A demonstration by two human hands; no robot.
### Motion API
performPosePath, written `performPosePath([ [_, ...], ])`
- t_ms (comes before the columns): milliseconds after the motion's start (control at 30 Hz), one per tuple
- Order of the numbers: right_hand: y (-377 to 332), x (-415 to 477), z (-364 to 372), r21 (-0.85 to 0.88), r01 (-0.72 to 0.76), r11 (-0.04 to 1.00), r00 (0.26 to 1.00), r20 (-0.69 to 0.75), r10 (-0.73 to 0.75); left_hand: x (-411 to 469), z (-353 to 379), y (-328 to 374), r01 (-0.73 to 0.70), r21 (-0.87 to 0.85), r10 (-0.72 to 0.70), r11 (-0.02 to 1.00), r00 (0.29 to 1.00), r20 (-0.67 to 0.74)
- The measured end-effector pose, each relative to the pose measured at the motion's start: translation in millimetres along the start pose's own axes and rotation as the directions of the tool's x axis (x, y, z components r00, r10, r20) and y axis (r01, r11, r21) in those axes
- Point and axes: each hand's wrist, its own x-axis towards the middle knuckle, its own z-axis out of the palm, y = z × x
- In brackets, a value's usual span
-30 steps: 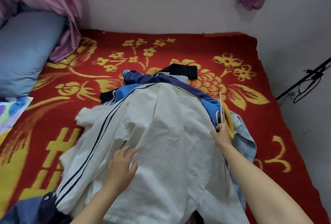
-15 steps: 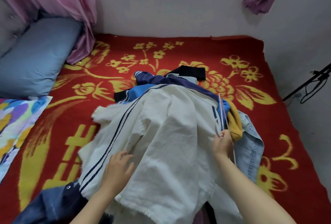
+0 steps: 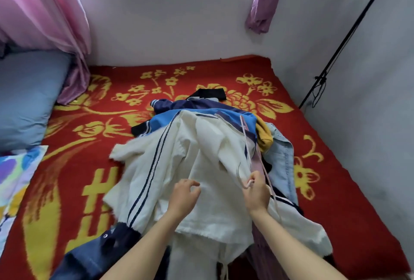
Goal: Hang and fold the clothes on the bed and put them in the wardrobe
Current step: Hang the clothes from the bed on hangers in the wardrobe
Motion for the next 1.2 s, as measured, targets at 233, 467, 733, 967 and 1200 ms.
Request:
performPosePath([
  [233,21.8,-105.8,8.0,-0.057,-0.029,0.998,0.961,0.272,0.043,-49.7,10.6,-35.5,0.046,-0.141,-0.040,0.989,0.998,0.041],
  [467,37.3,-95.1,-31.6,0.114,-0.316,0.942,0.942,0.155,0.298,-79.3,21.1,-56.0,0.109,-0.158,-0.098,0.981,0.992,0.076],
  [733,69.9,-49.1,-78.3,0.140,-0.372,0.918,0.927,0.118,0.357,-60.2,38.2,-11.9,-0.022,-0.057,0.024,0.998,0.999,0.039],
  [967,96.7,12.4,-87.2,0.129,-0.322,0.938,0.930,0.228,0.288,-7.1,76.4,47.7,-0.095,0.157,0.101,0.983,0.994,-0.032],
  [1200,118.1,70.6,-92.0,0.152,-0.262,0.953,0.905,0.382,0.188,43.2,128.9,73.1,-0.483,0.727,0.344,0.489,0.872,0.348],
])
